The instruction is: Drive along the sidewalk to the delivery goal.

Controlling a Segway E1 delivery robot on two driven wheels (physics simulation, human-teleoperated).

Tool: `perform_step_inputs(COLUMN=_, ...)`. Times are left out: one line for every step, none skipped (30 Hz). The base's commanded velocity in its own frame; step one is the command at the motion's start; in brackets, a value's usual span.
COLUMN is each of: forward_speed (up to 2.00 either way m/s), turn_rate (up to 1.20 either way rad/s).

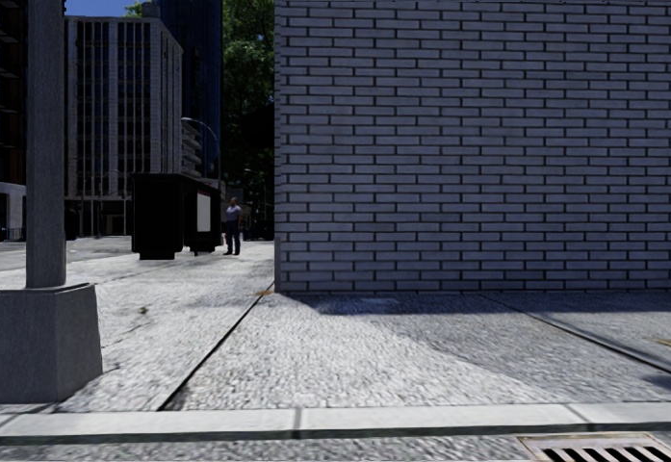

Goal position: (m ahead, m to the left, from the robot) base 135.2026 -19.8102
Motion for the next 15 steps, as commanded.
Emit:
perform_step_inputs(forward_speed=2.0, turn_rate=0.32)
perform_step_inputs(forward_speed=2.0, turn_rate=0.33)
perform_step_inputs(forward_speed=1.98, turn_rate=0.34)
perform_step_inputs(forward_speed=1.7, turn_rate=0.34)
perform_step_inputs(forward_speed=1.41, turn_rate=0.34)
perform_step_inputs(forward_speed=1.41, turn_rate=0.34)
perform_step_inputs(forward_speed=1.27, turn_rate=0.34)
perform_step_inputs(forward_speed=1.17, turn_rate=0.34)
perform_step_inputs(forward_speed=1.15, turn_rate=0.34)
perform_step_inputs(forward_speed=1.15, turn_rate=0.36)
perform_step_inputs(forward_speed=1.15, turn_rate=0.39)
perform_step_inputs(forward_speed=1.15, turn_rate=0.39)
perform_step_inputs(forward_speed=1.15, turn_rate=0.4)
perform_step_inputs(forward_speed=1.15, turn_rate=0.4)
perform_step_inputs(forward_speed=1.15, turn_rate=0.4)
